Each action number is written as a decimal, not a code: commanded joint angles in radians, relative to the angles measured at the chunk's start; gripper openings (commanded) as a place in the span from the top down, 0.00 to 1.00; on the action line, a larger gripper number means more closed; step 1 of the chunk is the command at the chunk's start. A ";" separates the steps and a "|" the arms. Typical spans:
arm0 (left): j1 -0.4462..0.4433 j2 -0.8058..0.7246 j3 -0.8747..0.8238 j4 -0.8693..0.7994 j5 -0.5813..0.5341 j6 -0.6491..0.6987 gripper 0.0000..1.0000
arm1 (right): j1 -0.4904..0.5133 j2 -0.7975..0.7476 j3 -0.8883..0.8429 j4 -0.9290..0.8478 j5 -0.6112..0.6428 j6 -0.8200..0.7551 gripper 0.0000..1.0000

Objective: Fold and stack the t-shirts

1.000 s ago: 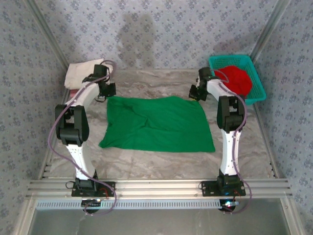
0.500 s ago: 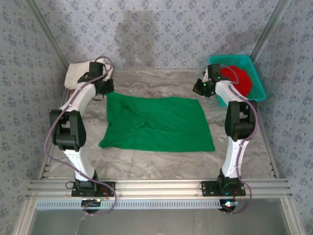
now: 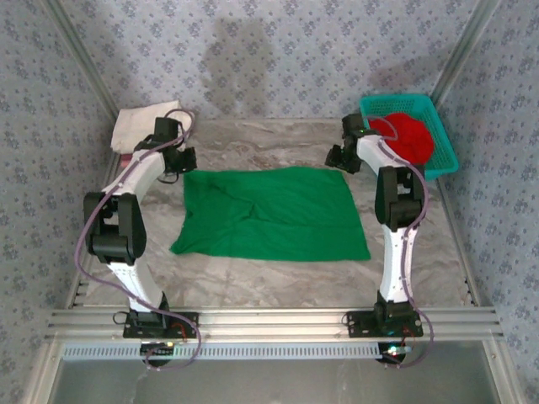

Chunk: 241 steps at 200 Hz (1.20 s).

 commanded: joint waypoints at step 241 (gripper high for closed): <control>0.007 0.015 0.032 0.006 0.011 -0.020 1.00 | -0.053 -0.059 -0.148 0.178 -0.385 0.045 1.00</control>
